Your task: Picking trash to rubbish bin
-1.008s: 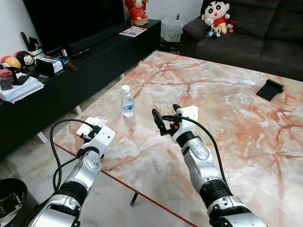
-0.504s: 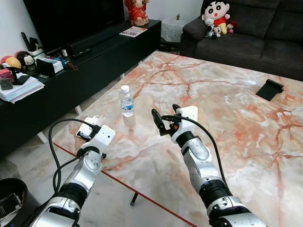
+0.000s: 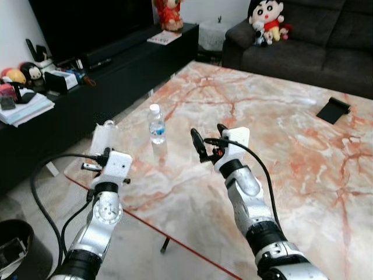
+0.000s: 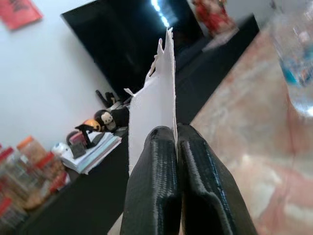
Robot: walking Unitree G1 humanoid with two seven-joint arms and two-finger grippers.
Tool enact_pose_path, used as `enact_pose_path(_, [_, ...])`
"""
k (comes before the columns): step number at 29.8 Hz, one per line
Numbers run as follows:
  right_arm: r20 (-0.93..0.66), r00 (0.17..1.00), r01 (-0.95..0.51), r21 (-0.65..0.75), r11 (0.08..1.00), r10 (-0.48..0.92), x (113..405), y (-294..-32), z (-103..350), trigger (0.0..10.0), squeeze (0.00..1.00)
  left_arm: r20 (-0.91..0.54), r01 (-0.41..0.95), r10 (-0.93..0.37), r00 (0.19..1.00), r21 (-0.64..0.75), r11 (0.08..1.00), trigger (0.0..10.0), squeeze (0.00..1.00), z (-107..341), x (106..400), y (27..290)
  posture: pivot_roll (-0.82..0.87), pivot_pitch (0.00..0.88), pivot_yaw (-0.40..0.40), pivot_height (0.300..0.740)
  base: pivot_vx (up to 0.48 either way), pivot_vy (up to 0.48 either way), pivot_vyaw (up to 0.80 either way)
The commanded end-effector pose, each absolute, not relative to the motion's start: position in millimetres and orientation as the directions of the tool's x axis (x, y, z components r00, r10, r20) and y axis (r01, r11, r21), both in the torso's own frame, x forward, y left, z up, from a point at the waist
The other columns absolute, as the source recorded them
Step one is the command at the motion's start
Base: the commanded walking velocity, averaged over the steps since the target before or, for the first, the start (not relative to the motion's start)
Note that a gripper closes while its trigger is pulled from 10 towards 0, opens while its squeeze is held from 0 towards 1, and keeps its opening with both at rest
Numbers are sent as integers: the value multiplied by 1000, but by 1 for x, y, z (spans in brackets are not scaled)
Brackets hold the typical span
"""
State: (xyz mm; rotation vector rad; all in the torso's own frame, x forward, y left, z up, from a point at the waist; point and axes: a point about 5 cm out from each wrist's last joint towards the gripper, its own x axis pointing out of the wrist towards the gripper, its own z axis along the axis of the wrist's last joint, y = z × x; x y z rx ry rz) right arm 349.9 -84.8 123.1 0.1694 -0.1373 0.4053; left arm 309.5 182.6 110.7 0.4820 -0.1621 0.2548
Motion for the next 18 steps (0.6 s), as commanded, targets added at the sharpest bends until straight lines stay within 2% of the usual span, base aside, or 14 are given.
enact_pose_path(1, [222, 907, -393, 138, 909, 358, 353, -87, 135, 10000, 0, 267, -315, 225, 937, 370, 874, 10000, 0, 121, 307, 182, 80, 0, 6, 740, 0, 0, 0])
enact_pose_path(7, [251, 911, -365, 125, 923, 327, 353, -93, 140, 10000, 0, 327, -310, 206, 922, 306, 900, 10000, 0, 131, 305, 173, 74, 0, 4, 740, 0, 0, 0])
enact_pose_path(18, [245, 922, -337, 125, 933, 300, 358, -103, 141, 10000, 0, 384, -314, 197, 902, 272, 909, 10000, 0, 144, 306, 174, 78, 0, 3, 740, 0, 0, 0])
